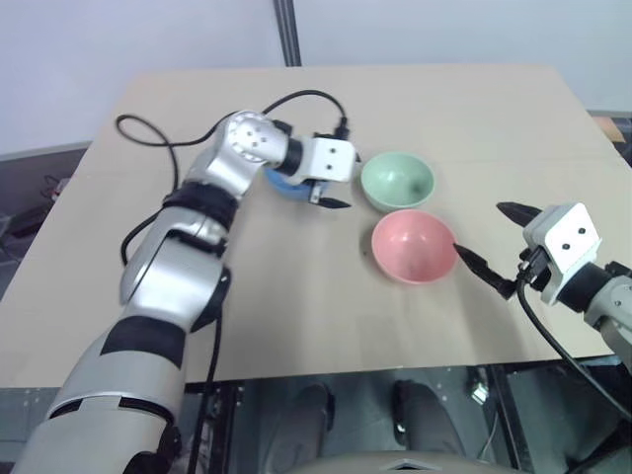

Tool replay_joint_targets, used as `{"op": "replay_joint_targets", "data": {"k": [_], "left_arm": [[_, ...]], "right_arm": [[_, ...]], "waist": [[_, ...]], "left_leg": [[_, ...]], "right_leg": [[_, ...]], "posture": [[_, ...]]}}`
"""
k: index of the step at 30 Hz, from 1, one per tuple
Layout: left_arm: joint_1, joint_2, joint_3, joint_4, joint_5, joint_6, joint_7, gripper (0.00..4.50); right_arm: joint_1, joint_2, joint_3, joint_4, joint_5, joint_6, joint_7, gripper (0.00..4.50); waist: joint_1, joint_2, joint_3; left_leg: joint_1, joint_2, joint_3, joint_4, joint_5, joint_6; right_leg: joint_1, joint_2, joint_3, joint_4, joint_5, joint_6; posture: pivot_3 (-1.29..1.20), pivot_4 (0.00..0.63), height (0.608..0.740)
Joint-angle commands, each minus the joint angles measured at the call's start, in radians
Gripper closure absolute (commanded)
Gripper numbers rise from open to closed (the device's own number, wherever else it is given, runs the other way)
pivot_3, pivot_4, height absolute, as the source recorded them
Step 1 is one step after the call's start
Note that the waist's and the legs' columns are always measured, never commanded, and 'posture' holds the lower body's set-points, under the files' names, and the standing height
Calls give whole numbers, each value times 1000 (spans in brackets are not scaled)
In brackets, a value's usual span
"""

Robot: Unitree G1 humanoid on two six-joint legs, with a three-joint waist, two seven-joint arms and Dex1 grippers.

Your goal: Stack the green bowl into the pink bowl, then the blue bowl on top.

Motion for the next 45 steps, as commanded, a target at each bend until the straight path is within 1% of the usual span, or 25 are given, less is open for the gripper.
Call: {"op": "replay_joint_targets", "data": {"k": [1, 4, 6, 7, 11, 12, 14, 15, 19, 23, 26, 28, 30, 32, 33, 37, 39, 42, 43, 44, 45], "left_arm": [[-75, -45, -44, 91, 103, -116, 79, 0], [-97, -79, -75, 130, 170, -170, 126, 0], [-104, -99, -91, 145, 205, -192, 157, 529], [-107, -106, -98, 151, 223, -202, 171, 701], [-117, -128, -131, 169, 296, -221, 247, 2605], [-118, -133, -129, 173, 301, -221, 252, 2996], [-121, -139, -119, 178, 302, -220, 257, 4083], [-121, -141, -112, 180, 300, -220, 257, 4471], [-121, -135, -76, 179, 268, -235, 227, 4471], [-127, -111, -14, 165, 199, -293, 125, 4471], [-138, -109, 82, 145, 64, -298, -54, 4471], [-140, -110, 144, 119, -34, -277, -210, 4471], [-134, -107, 182, 85, -107, -263, -338, 4471], [-120, -107, 198, 47, -168, -234, -430, 4471], [-111, -106, 192, 25, -196, -219, -455, 4471], [-60, -83, 80, -109, -339, -139, -472, 4471], [-38, -65, 16, -172, -398, -105, -472, 4471], [-1, -24, -111, -281, -504, -53, -472, 4471], [9, -6, -153, -319, -543, -37, -472, 3990], [16, 11, -187, -351, -575, -26, -472, 3856], [21, 33, -220, -381, -604, -18, -472, 3550]], "right_arm": [[32, 30, -41, -92, -27, 25, -78, 9], [60, 46, -38, -122, -45, 39, -111, 9], [76, 59, -35, -135, -54, 44, -132, 0], [85, 58, -31, -140, -61, 41, -136, 0], [109, 70, -31, -154, -63, 24, -138, 0], [111, 74, -35, -156, -58, 20, -136, 0], [109, 79, -40, -156, -51, 16, -130, 0], [108, 80, -42, -156, -48, 13, -125, 0], [99, 86, -51, -142, -28, -6, -107, 0], [97, 89, -69, -120, -3, -34, -82, 0], [120, 104, -97, -107, 44, -72, -41, 0], [161, 111, -123, -98, 75, -115, 5, 0], [208, 132, -166, -86, 114, -168, 46, 0], [256, 141, -213, -77, 143, -211, 82, 0], [282, 143, -236, -75, 155, -231, 101, 0], [365, 169, -337, -69, 227, -311, 146, 0], [388, 174, -357, -67, 233, -340, 151, 0], [389, 176, -348, -67, 230, -364, 129, 0], [382, 175, -336, -65, 225, -367, 119, 0], [377, 173, -324, -63, 219, -371, 111, 0], [373, 170, -310, -60, 208, -373, 107, 0]], "waist": [[1, 0, 0], [-2, 0, 0], [0, 0, 0], [1, 0, 0], [1, -1, 0], [0, -1, 0], [0, -1, 0], [0, -1, 0], [0, -1, 0], [-1, -1, 0], [-1, -1, 0], [0, -1, 0], [1, -1, 0], [-1, -1, 0], [-2, -1, 0], [-2, 0, 0], [-4, 0, 0], [-6, 0, 0], [-5, 0, 0], [-4, 0, 0], [-5, 0, 0]], "left_leg": [[0, 0, 0, 0, 0, 0], [0, 0, 0, 0, -1, 2], [0, 0, 0, 0, -1, 2], [0, 0, 0, 0, -1, 2], [0, -1, 0, 1, -1, 2], [0, -1, 0, 1, -1, 2], [0, -1, 0, 1, -1, 2], [0, -1, 0, 1, -1, 2], [0, -1, 0, 1, -1, 2], [0, -1, 0, 1, -1, 2], [0, -1, 0, 1, -1, 2], [0, -1, 0, 2, -1, 2], [0, -1, 0, 2, -1, 2], [0, -1, 0, 3, -1, 2], [0, -1, 0, 3, -1, 2], [2, -1, 0, 6, -1, 2], [3, 0, -1, 9, -2, 3], [3, 1, 0, 12, -2, 3], [4, 1, 0, 14, -2, 3], [5, 1, 0, 15, -2, 3], [6, 1, 0, 15, -2, 3]], "right_leg": [[0, 0, 0, 0, 0, 0], [0, 0, 0, 0, 0, 1], [0, 0, 0, 0, 0, 1], [0, 0, 0, 0, 0, 1], [0, 0, 0, 0, 0, 1], [0, 0, 0, 0, 0, 1], [0, 0, 0, 1, 0, 1], [0, 0, 0, 1, 0, 1], [0, 0, 0, 1, 0, 1], [0, 0, 0, 1, 0, 1], [0, 0, 0, 1, 0, 1], [0, 0, 0, 1, 0, 1], [0, 0, 0, 1, 0, 1], [1, 0, 0, 1, 0, 1], [1, 0, 0, 2, 0, 1], [3, 0, 1, 4, 0, 1], [3, 0, 1, 6, 0, 1], [4, 1, 2, 8, 0, 2], [5, 1, 3, 10, 0, 2], [6, 1, 3, 10, -1, 3], [7, 1, 3, 11, -2, 4]], "posture": [[0, 150, 740], [0, 150, 740], [0, 150, 740], [0, 150, 740], [0, 150, 740], [0, 150, 740], [0, 150, 740], [0, 150, 740], [0, 150, 740], [0, 150, 740], [0, 150, 740], [0, 150, 740], [0, 150, 740], [0, 150, 740], [0, 150, 740], [0, 150, 740], [0, 150, 740], [0, 150, 740], [0, 150, 740], [0, 150, 740], [0, 150, 740]]}}
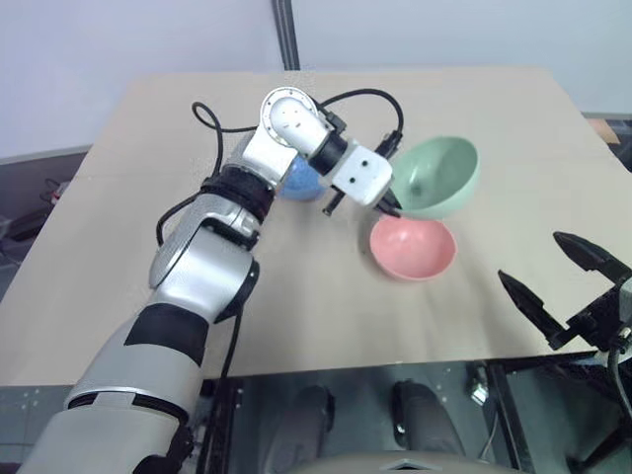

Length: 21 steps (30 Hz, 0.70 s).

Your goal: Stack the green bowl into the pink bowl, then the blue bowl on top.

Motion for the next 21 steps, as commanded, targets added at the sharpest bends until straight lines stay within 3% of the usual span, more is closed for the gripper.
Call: {"op": "replay_joint_targets", "data": {"k": [1, 3, 6, 9, 14, 17, 21], "left_arm": [[4, 74, -112, -140, -145, 45, -4, 3063], [2, 106, -131, -172, -190, 75, -4, 2326], [-6, 125, -50, -180, -216, 168, -4, 1214], [-5, 131, 70, -144, -142, 245, 72, 1214], [86, 227, 187, -248, 64, 406, 388, 1214], [152, 290, 201, -343, 231, 587, 557, 1214], [244, 330, 214, -421, 367, 732, 667, 1214]], "right_arm": [[-18, -6, 31, -10, -14, -35, -27, 0], [-28, -10, 53, -5, -21, -36, -37, 0], [-56, -19, 101, 11, -38, -32, -49, 0], [-91, -28, 148, 29, -43, -31, -50, 0], [-173, -66, 233, 65, -43, -32, -24, 0], [-237, -92, 260, 95, -27, -27, -9, 0], [-302, -112, 293, 142, -18, -30, 17, 0]], "waist": [[0, 0, 0], [2, 0, 0], [2, 0, 0], [2, 0, 0], [-5, 0, 0], [-4, 0, 0], [3, 0, 0]], "left_leg": [[1, 0, 1, 0, 0, 0], [1, 1, 0, 0, 0, 0], [3, 1, 1, 0, 0, 0], [5, 1, 1, 0, 0, 0], [9, 2, 2, -1, 0, 0], [11, 4, 3, -2, 0, 0], [10, 4, 2, -1, 0, 0]], "right_leg": [[0, 0, 1, 0, 0, 0], [0, 0, 1, 2, 0, 0], [1, 1, 1, 3, 0, 0], [3, 1, 1, 3, -1, 1], [6, 2, 3, 2, -1, 1], [7, 4, 3, 1, -1, 1], [8, 4, 2, 1, -1, 1]], "posture": [[0, 150, 740], [0, 150, 740], [0, 150, 740], [0, 150, 740], [0, 150, 740], [0, 150, 740], [0, 150, 740]]}}
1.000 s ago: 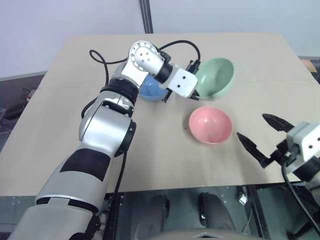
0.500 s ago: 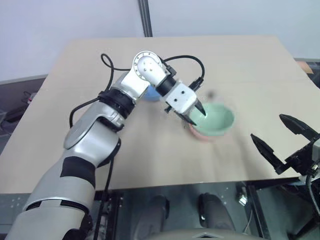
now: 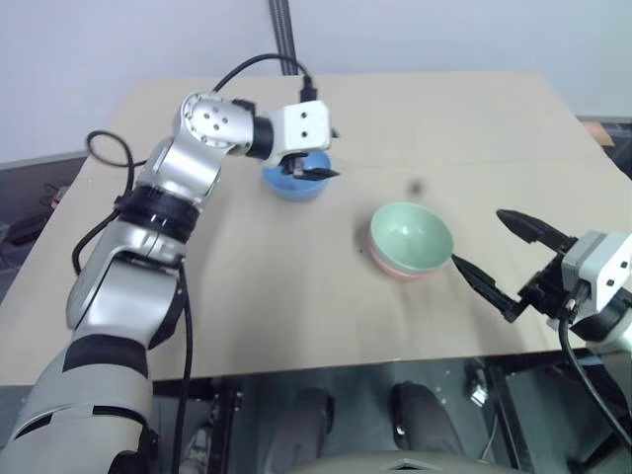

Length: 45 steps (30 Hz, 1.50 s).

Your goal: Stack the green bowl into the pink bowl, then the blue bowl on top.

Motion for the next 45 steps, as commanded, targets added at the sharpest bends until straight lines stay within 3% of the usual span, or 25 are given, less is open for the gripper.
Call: {"op": "replay_joint_targets", "data": {"k": [1, 13, 16, 19, 20, 21, 22, 31, 38, 45], "left_arm": [[53, 36, 32, -93, 117, 83, 91, 1214], [75, -50, -28, -17, 292, 54, 50, 1214], [78, -73, -39, -2, 315, 54, 41, 1988], [75, -85, -34, 9, 326, 47, 36, 3310], [75, -87, -30, 9, 327, 46, 34, 3962], [75, -88, -27, 6, 327, 47, 30, 4346], [72, -85, -20, -2, 325, 52, 24, 4459], [99, -50, 45, -143, 308, 121, -26, 4459], [140, -26, 68, -253, 324, 192, -17, 1417], [217, -10, 36, -348, 400, 304, -8, 1417]], "right_arm": [[-47, -19, 23, 26, 20, -19, 29, 0], [-65, -30, 36, 57, 8, -32, 53, 0], [-50, -26, 35, 55, 0, -36, 49, 0], [-44, -23, 39, 55, -8, -40, 44, 0], [-41, -23, 39, 55, -9, -42, 43, 0], [-40, -23, 40, 55, -11, -44, 42, 0], [-39, -25, 38, 56, -10, -44, 41, 0], [-52, -29, 41, 90, -23, -62, 48, 0], [-69, -34, 48, 111, -28, -73, 60, 0], [-73, -41, 56, 103, -15, -65, 78, 0]], "waist": [[1, 0, 0], [3, 0, 0], [1, 0, 0], [1, 0, 0], [1, 0, 0], [1, 0, 0], [2, 0, 0], [1, 0, 0], [2, 0, 0], [1, 0, 0]], "left_leg": [[0, 0, 0, 0, 0, 0], [-2, 0, -1, -1, 0, 0], [-2, 0, -1, -1, 0, 0], [-2, 0, -1, -1, 0, 0], [-2, 0, -1, -1, 0, 0], [-2, 0, -1, -1, 0, 0], [-2, 0, -1, -1, 0, 0], [-2, 0, -1, -1, 0, 0], [-2, 0, -1, -1, 0, 0], [-2, 0, 0, -1, 0, 0]], "right_leg": [[0, 0, 0, -1, 0, 0], [0, 0, -1, -5, 1, -1], [0, 0, -1, -5, 1, -1], [0, 0, -1, -5, 1, -1], [0, 0, -1, -5, 1, -1], [0, 0, -1, -5, 1, -1], [0, 0, -1, -5, 1, -1], [0, 0, -1, -6, 1, -1], [0, 0, -1, -6, 1, -1], [0, 0, -1, -6, 1, -1]], "posture": [[0, 150, 740], [0, 150, 740], [0, 150, 740], [0, 150, 740], [0, 150, 740], [0, 150, 740], [0, 150, 740], [0, 150, 740], [0, 150, 740], [0, 150, 740]]}}
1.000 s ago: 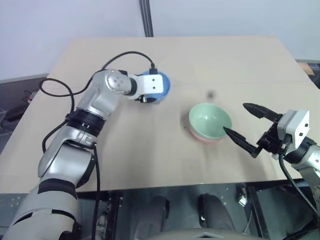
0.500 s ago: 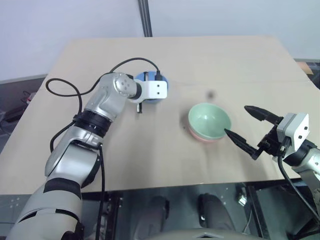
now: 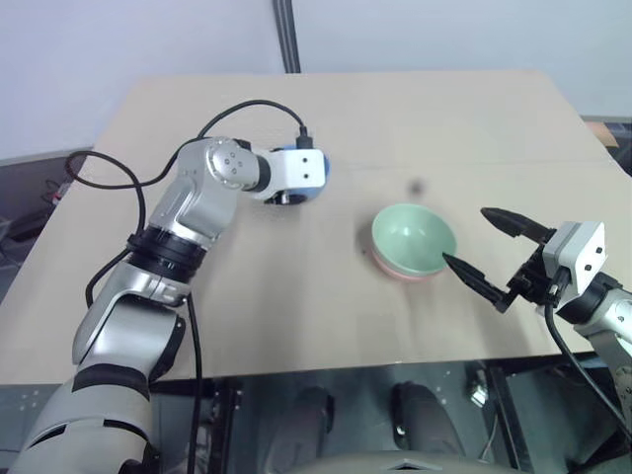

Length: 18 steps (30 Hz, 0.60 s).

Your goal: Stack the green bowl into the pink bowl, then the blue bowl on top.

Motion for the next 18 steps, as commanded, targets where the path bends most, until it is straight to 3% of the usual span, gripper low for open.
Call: {"op": "replay_joint_targets", "data": {"k": [1, 6, 10, 14, 18], "left_arm": [[33, 11, -10, -58, 59, 48, 27, 1417], [66, -15, -31, -27, 110, 49, 89, 1417], [76, -33, -29, -23, 118, 43, 121, 2563], [81, -35, -20, -48, 118, 56, 120, 4461], [84, -38, -11, -59, 105, 40, 126, 4461]], "right_arm": [[-19, -16, -5, -18, 18, -17, 17, 0], [-47, -23, 7, 3, 25, -11, 35, 0], [-71, -30, 16, 21, 29, -9, 46, 0], [-84, -35, 18, 37, 31, -12, 55, 0], [-86, -32, 22, 46, 26, -19, 58, 0]], "waist": [[0, 0, 0], [1, 0, 0], [1, 0, 0], [0, 0, 0], [1, 0, 0]], "left_leg": [[0, 0, 0, 0, 0, 0], [0, 0, 0, 0, 0, 0], [0, 0, 0, 0, 0, 0], [0, 0, 0, 0, 0, 0], [0, 0, 0, 0, 0, 0]], "right_leg": [[0, 0, 0, 0, 0, 0], [0, 0, 0, 0, 0, 0], [0, 0, 0, 0, 0, 0], [0, 0, 0, 0, 0, 0], [0, 0, 0, -1, 0, 0]], "posture": [[0, 150, 740], [0, 150, 740], [0, 150, 740], [0, 150, 740], [0, 150, 740]]}}
